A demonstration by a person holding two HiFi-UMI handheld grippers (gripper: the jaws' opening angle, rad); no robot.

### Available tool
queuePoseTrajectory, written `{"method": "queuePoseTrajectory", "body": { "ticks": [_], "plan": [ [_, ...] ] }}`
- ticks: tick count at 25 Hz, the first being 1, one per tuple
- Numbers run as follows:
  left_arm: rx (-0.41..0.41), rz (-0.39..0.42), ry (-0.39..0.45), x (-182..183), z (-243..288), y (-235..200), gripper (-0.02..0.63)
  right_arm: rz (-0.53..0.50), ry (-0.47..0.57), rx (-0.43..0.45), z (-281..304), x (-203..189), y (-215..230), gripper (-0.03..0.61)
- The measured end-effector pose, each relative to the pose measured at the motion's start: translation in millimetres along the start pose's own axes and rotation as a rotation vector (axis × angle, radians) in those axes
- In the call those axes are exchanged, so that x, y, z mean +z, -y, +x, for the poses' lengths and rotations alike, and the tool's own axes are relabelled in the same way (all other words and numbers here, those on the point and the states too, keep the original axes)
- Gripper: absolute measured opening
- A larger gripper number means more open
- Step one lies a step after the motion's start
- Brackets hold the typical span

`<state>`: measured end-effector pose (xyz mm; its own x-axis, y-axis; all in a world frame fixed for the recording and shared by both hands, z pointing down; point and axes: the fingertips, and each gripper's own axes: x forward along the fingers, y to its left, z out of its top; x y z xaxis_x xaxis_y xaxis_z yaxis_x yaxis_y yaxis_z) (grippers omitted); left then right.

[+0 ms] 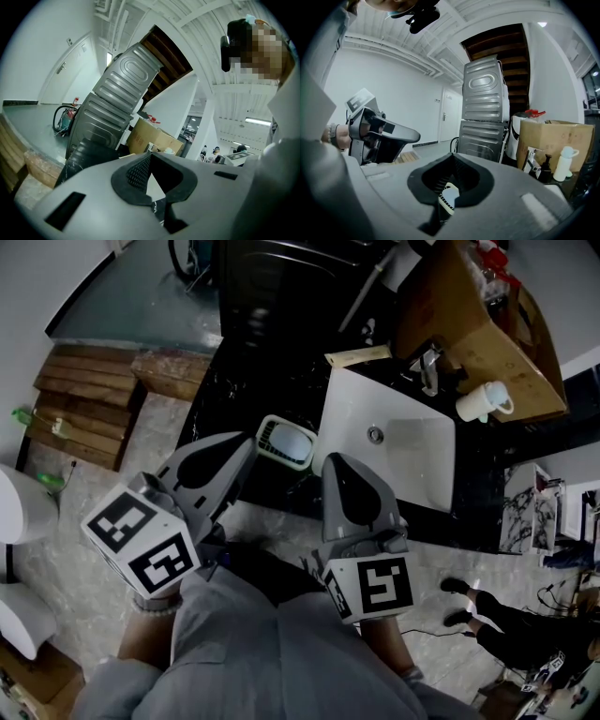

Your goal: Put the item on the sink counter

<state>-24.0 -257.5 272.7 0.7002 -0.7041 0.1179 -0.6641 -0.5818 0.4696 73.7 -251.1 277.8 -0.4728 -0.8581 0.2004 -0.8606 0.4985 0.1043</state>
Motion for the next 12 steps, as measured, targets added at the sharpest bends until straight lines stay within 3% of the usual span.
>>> {"method": "queuePoseTrajectory", "body": {
  "ticks": [12],
  "plan": [
    [-0.009, -0.001, -0.017, -3.5, 0.9, 1.4, 0.005, -0.006, -0.017, -0.013, -1.6, -6.9, 1.7, -0.003]
  ]
}}
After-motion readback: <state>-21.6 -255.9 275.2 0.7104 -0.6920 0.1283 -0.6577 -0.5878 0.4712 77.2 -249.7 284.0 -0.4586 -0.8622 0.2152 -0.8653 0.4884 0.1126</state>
